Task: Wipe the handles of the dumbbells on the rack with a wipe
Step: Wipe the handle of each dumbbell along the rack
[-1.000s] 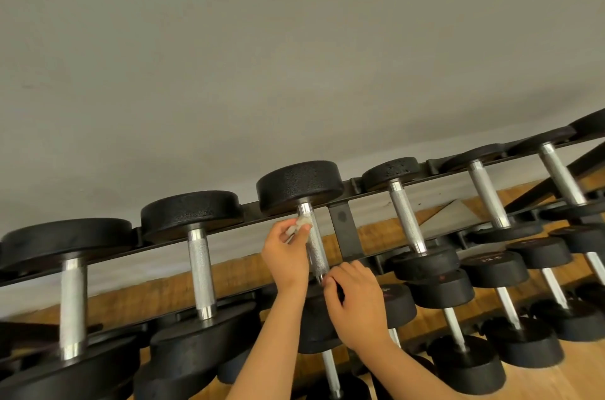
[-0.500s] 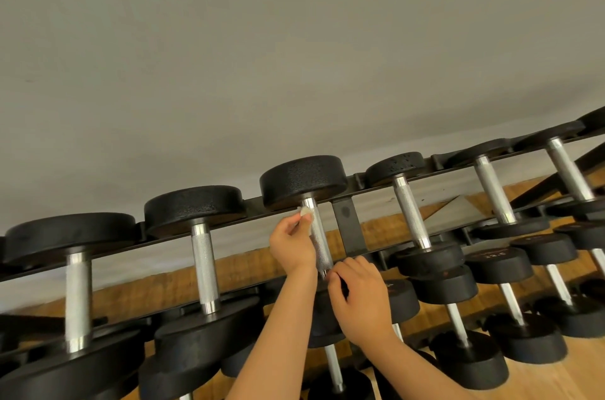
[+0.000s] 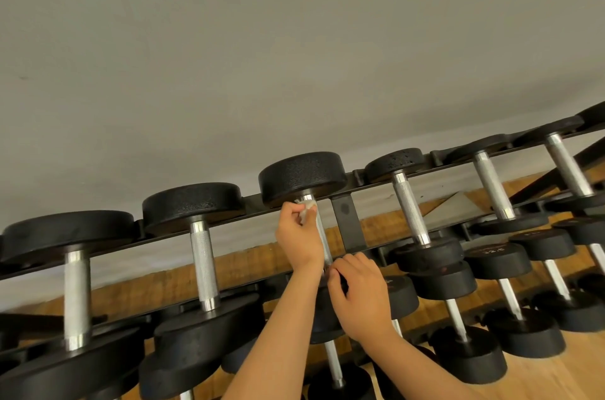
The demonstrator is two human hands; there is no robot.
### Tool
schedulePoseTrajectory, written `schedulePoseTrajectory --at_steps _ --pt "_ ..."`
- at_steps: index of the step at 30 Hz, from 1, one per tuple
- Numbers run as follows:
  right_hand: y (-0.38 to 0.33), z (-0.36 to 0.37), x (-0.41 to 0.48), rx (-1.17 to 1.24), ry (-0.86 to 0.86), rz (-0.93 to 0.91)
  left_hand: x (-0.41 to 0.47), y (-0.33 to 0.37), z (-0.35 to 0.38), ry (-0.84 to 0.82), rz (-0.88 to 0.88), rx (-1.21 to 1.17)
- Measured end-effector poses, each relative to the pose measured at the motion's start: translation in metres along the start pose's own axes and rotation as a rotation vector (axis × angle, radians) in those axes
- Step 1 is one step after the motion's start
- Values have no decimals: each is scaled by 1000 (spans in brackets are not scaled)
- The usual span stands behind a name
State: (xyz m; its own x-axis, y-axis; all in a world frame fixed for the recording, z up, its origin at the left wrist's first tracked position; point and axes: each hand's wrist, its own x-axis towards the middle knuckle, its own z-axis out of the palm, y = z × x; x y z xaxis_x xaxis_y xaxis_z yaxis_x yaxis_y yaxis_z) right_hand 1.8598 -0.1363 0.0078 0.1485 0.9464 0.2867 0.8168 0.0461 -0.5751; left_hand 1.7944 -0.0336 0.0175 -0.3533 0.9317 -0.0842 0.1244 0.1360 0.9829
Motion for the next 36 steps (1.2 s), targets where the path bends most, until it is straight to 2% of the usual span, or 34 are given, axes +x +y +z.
schedulePoseTrajectory --at_steps 6,9,12,17,22,27,34,36 --pt "0 0 0 8 -7 12 14 7 5 77 -290 -173" --pt "0 -1 -1 24 10 8 19 -2 -4 78 -325 -208" --pt "0 -1 0 19 12 6 17 -5 -6 27 -333 -237" --pt "1 0 -1 23 -5 7 22 -3 -2 -92 -449 -247" --pt "1 0 -1 39 -3 16 29 -8 -10 -31 -463 -269" --pt "0 0 0 32 -2 12 19 -1 -4 -66 -433 -307" --pt "0 -1 -1 24 -11 20 7 -7 -18 -165 -264 -265" --pt "1 0 0 19 -12 20 9 -5 -15 -134 -240 -247"
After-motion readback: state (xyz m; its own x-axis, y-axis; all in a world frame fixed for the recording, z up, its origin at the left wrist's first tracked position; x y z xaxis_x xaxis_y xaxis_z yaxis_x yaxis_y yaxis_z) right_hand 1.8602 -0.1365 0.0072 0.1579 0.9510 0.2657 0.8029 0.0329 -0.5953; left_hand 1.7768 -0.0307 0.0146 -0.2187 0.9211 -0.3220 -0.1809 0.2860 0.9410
